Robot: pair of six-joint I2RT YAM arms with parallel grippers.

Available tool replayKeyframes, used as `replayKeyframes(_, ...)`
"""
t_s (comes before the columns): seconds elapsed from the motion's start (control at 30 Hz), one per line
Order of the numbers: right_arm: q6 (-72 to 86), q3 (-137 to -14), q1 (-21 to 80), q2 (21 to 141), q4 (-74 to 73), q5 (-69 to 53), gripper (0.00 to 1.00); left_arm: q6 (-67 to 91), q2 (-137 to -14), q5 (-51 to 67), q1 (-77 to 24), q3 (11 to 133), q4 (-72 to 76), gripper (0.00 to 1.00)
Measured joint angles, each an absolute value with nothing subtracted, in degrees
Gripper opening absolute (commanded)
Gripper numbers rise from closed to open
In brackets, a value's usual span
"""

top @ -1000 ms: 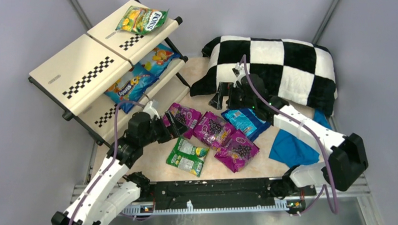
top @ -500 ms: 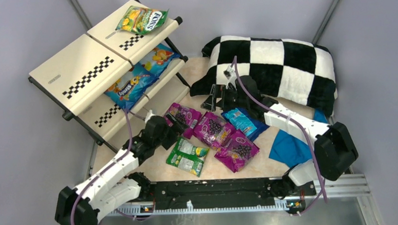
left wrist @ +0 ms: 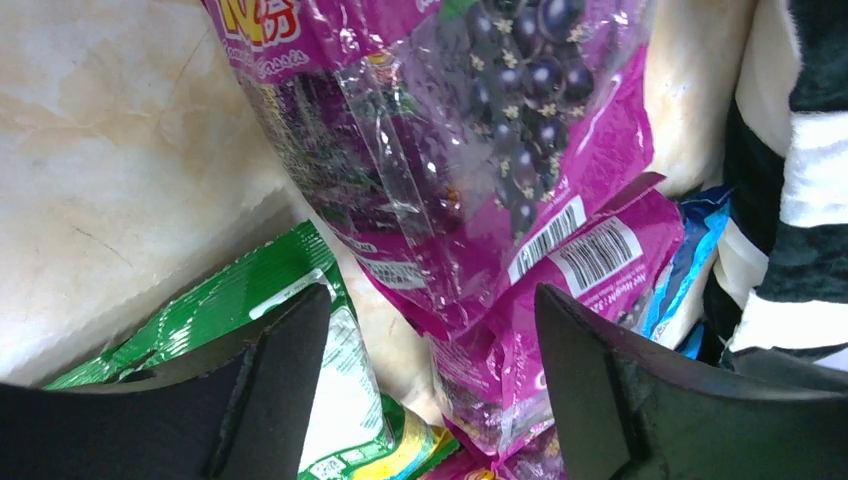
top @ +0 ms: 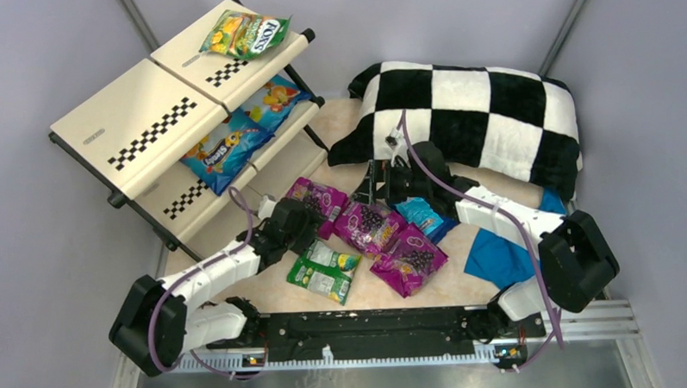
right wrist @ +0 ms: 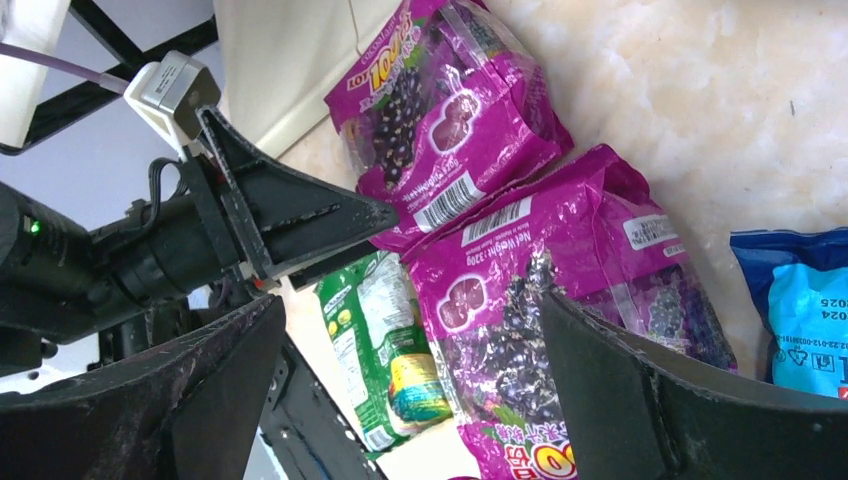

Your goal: Place and organize the candy bags onto the shelf

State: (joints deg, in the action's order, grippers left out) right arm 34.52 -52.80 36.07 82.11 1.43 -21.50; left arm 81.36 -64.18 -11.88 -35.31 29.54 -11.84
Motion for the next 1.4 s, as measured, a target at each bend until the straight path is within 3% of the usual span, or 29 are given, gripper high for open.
replayKeyframes(0.13,34.5,-51.3,35.4,81.7,1.2,-22.6,0.99,83.4,-66.7,-12.3,-35.3,28.8,-9.8,0.75)
replayKeyframes(0.47,33.5,-51.6,34.3,82.3,-1.0,-23.6,0.99,89.6,-66.6,-13.2,-35.3,24.7,-2.8,0.24)
replayKeyframes(0.6,33.7,-53.7,34.3,84.6,-2.7,-24.3,0.99,90.4,-64.6,-13.6,-35.3,23.6,-1.7,0.17)
replayKeyframes(0.73,36.0,-54.9,34.6,86.0,-2.9,-24.5,0.99,91.3,-60.5,-13.3,-35.3,20.3,1.4,0.02)
replayKeyframes(1.1,52.6,-54.3,38.3,87.9,8.8,-25.3,0.94,96.7,-52.3,-7.5,-34.2,9.0,16.3,0.00)
replayKeyframes(1.4,63.4,-53.6,43.9,88.6,6.1,-17.8,0.89,103.5,-50.4,-2.9,-33.5,0.8,30.8,0.00)
